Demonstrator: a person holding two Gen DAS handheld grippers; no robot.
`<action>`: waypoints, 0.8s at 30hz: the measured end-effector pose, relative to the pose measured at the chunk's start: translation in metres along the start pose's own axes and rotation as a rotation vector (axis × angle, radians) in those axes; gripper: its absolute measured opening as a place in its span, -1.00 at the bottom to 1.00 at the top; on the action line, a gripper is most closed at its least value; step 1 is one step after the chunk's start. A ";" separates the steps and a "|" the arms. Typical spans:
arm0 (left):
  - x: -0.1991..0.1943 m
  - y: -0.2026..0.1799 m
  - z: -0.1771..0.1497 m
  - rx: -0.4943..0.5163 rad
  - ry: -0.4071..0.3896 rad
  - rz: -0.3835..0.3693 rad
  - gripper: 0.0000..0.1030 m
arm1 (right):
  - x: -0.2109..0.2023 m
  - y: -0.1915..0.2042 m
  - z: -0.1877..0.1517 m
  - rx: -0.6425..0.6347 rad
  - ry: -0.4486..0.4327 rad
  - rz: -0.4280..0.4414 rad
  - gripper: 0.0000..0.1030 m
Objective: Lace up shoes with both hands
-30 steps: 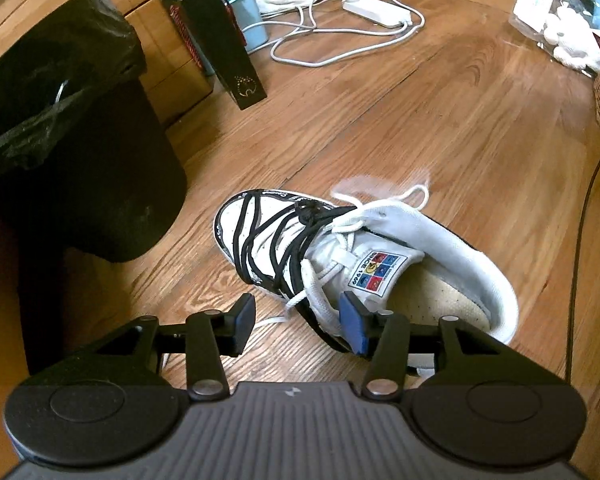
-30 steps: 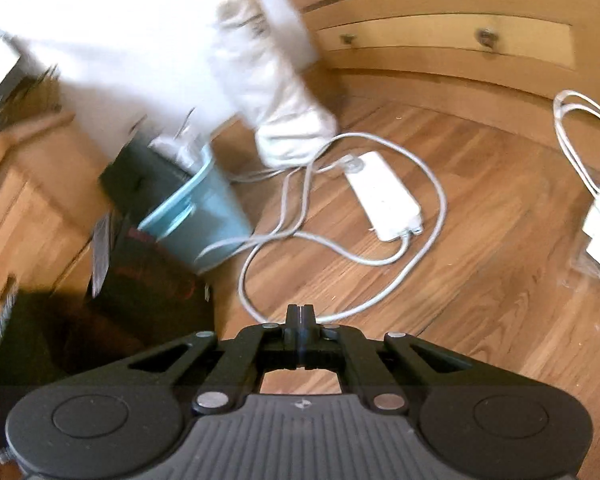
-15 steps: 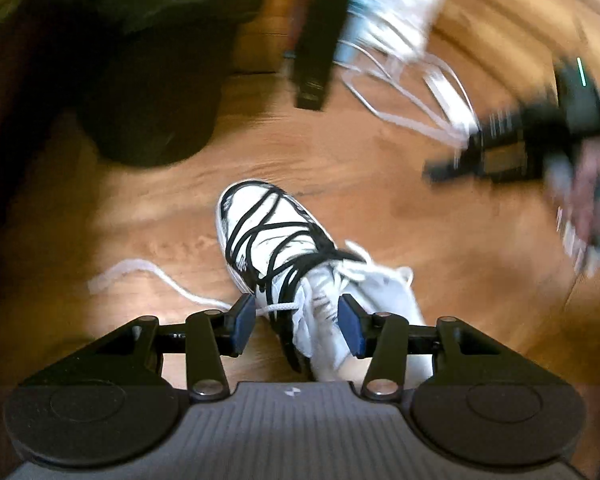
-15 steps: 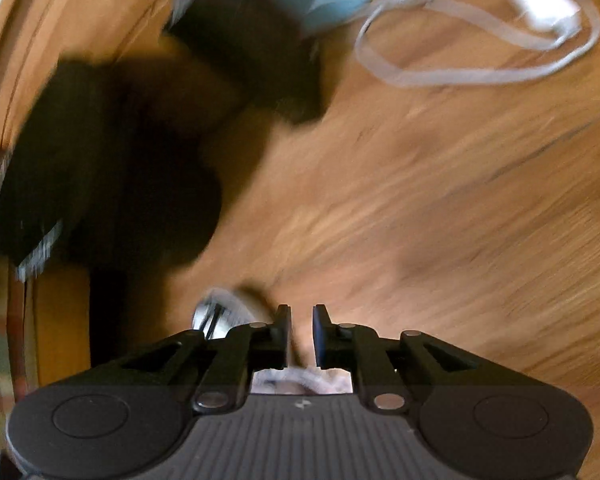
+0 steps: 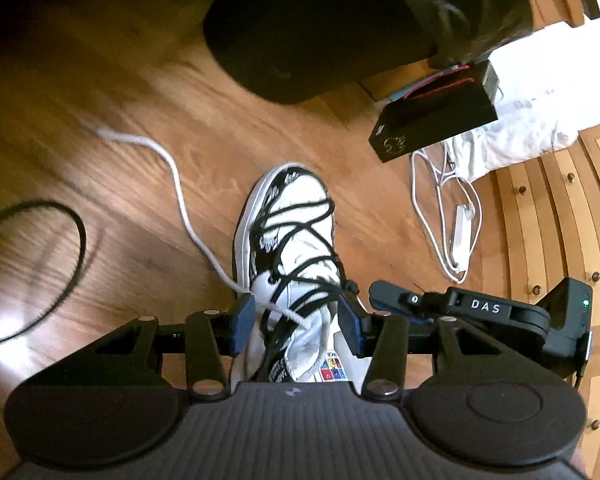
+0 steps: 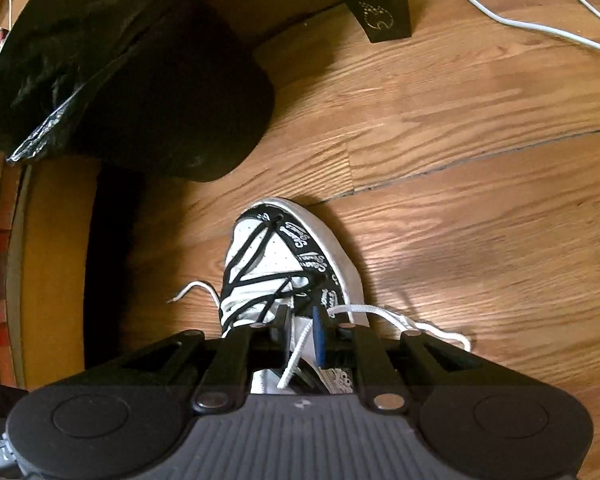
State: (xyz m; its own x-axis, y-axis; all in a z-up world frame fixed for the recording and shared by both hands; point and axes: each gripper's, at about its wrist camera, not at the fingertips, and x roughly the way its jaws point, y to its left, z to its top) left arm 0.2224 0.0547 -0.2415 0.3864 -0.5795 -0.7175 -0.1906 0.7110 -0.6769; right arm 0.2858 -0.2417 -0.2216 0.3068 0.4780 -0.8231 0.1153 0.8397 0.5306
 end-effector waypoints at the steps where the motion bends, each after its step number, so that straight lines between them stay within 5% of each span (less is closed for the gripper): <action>1: 0.002 0.001 -0.001 -0.014 0.004 -0.006 -0.04 | 0.001 0.001 -0.001 -0.011 0.002 -0.008 -0.66; 9: 0.013 0.008 -0.007 -0.073 0.033 -0.015 -0.04 | 0.011 -0.005 -0.006 0.030 0.033 -0.009 -0.66; 14: 0.015 0.003 -0.011 -0.022 0.042 0.007 -0.03 | 0.011 0.000 -0.009 -0.039 -0.015 -0.026 -0.89; 24: 0.014 0.004 -0.013 -0.020 0.040 0.012 0.04 | -0.008 -0.012 0.000 -0.033 -0.137 -0.094 -0.99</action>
State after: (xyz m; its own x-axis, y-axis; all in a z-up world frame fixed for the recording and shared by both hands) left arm 0.2154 0.0442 -0.2563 0.3476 -0.5866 -0.7315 -0.2132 0.7103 -0.6709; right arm 0.2821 -0.2554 -0.2210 0.4223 0.3592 -0.8323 0.1193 0.8881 0.4438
